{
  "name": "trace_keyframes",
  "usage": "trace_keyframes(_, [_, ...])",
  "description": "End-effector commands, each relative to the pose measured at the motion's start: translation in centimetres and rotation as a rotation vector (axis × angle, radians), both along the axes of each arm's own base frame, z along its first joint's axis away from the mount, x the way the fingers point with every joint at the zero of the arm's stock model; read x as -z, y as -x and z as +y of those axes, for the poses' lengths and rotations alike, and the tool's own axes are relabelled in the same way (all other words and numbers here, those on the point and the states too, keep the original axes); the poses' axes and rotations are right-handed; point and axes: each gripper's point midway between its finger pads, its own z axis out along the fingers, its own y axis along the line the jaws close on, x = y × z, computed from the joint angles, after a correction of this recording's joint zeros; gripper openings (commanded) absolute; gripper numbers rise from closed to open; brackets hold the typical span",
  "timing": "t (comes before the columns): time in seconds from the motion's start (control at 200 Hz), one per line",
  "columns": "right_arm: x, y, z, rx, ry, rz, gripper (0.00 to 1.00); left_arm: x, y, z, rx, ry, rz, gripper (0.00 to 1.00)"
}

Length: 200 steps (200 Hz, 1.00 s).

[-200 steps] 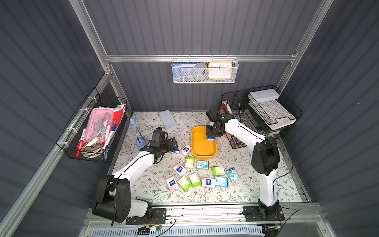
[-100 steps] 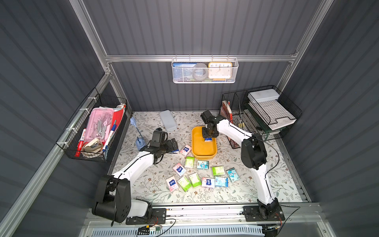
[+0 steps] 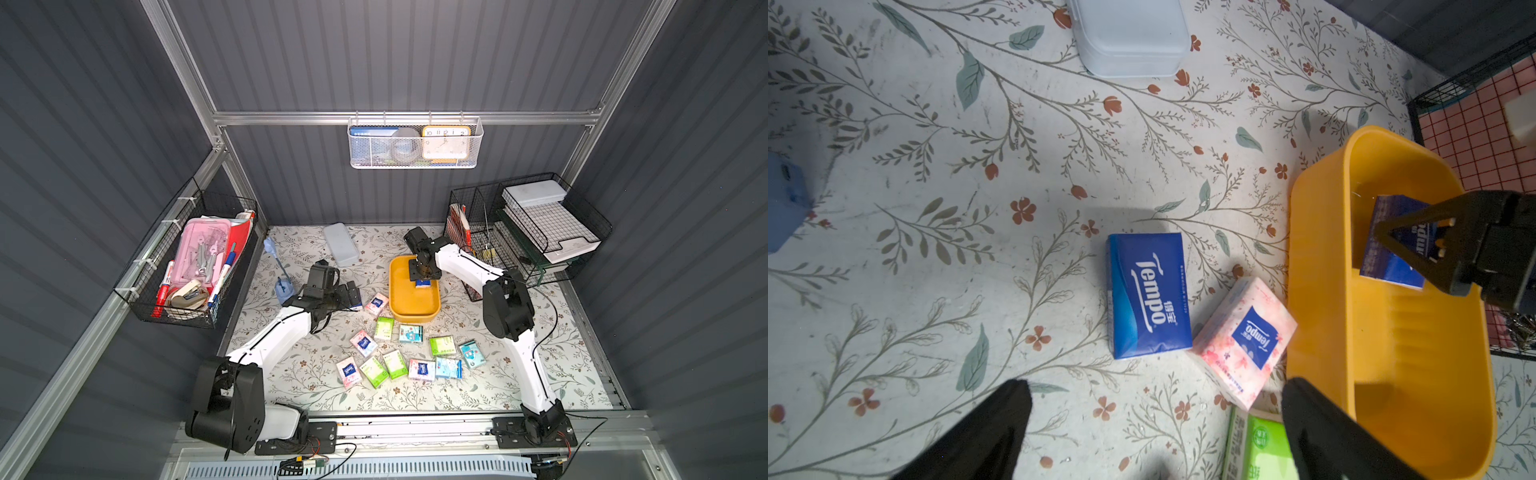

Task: Put the pocket tissues into the storage box
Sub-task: Place the pocket tissues in the storage box, then pick up the pocket tissues from the center of the board.

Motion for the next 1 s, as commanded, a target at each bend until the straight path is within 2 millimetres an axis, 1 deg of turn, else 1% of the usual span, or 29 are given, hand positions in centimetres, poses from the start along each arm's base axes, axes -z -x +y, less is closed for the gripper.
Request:
trace_keyframes(0.0, [-1.0, -0.8, 0.5, 0.007, -0.003, -0.033, 0.6, -1.3, 0.2, 0.0, 0.012, -0.006, -0.015, 0.99])
trace_keyframes(0.085, [-2.3, -1.0, 0.6, 0.005, -0.011, -0.051, 0.62, -1.5, 0.2, 0.0, 0.011, -0.006, -0.02, 0.99])
trace_keyframes(0.22, [-5.2, -0.9, 0.3, 0.0, -0.02, -0.089, 0.67, -1.9, 0.2, 0.0, 0.009, -0.004, -0.029, 0.99])
trace_keyframes(0.3, [-7.0, -0.1, -0.1, -0.002, -0.017, -0.095, 0.67, -2.2, 0.0, 0.0, 0.011, -0.003, -0.037, 0.99])
trace_keyframes(0.365, [-8.3, 1.2, -0.8, -0.004, -0.012, -0.068, 0.67, -2.5, -0.2, -0.1, 0.016, -0.002, -0.044, 0.99])
trace_keyframes(0.425, [-9.2, 3.2, -1.5, -0.013, -0.011, -0.03, 0.66, -2.7, -0.3, -0.3, 0.024, -0.004, -0.044, 0.99])
trace_keyframes(0.445, [-9.1, 3.8, -1.7, -0.018, -0.013, -0.014, 0.66, -2.8, -0.4, -0.3, 0.026, -0.003, -0.046, 0.99])
trace_keyframes(0.475, [-9.6, 4.9, -2.1, -0.026, -0.021, -0.006, 0.66, -2.9, -0.5, -0.4, 0.03, -0.003, -0.05, 0.99])
trace_keyframes(0.49, [-9.5, 5.5, -2.2, -0.03, -0.022, 0.003, 0.66, -3.0, -0.6, -0.4, 0.03, -0.002, -0.051, 0.99])
trace_keyframes(0.515, [-10.2, 6.3, -2.5, -0.035, -0.036, -0.003, 0.66, -3.1, -0.7, -0.5, 0.032, -0.002, -0.054, 0.99])
trace_keyframes(0.54, [-10.2, 7.3, -2.9, -0.038, -0.043, 0.006, 0.66, -3.1, -0.8, -0.5, 0.032, -0.001, -0.057, 0.99])
trace_keyframes(0.545, [-10.4, 7.4, -3.0, -0.039, -0.048, 0.001, 0.66, -3.2, -0.8, -0.5, 0.032, -0.001, -0.057, 0.99])
trace_keyframes(0.57, [-10.3, 8.5, -3.4, -0.045, -0.053, 0.013, 0.67, -3.2, -0.9, -0.6, 0.034, 0.0, -0.058, 0.99])
trace_keyframes(0.6, [-10.7, 9.6, -3.7, -0.052, -0.068, 0.018, 0.66, -3.2, -1.0, -0.6, 0.04, -0.006, -0.063, 0.99])
trace_keyframes(0.61, [-10.4, 10.1, -3.9, -0.054, -0.064, 0.031, 0.66, -3.2, -1.1, -0.6, 0.043, -0.009, -0.064, 0.99])
trace_keyframes(0.65, [-10.8, 11.7, -4.6, -0.061, -0.067, 0.044, 0.66, -3.2, -1.2, -0.7, 0.059, -0.019, -0.07, 0.99])
trace_keyframes(0.745, [-11.3, 15.4, -6.4, -0.079, -0.061, 0.103, 0.66, -3.1, -1.4, -1.6, 0.086, 0.02, -0.05, 0.99])
trace_keyframes(0.836, [-11.2, 18.8, -7.8, -0.091, -0.057, 0.156, 0.66, -2.9, -1.6, -2.3, 0.093, 0.055, -0.029, 0.99])
trace_keyframes(0.921, [-10.7, 21.2, -9.2, -0.08, -0.051, 0.181, 0.65, -3.0, -1.7, -2.6, 0.086, 0.078, -0.025, 0.99])
trace_keyframes(0.996, [-10.2, 23.2, -10.1, -0.073, -0.061, 0.21, 0.64, -3.0, -1.7, -2.7, 0.079, 0.092, -0.02, 0.99])
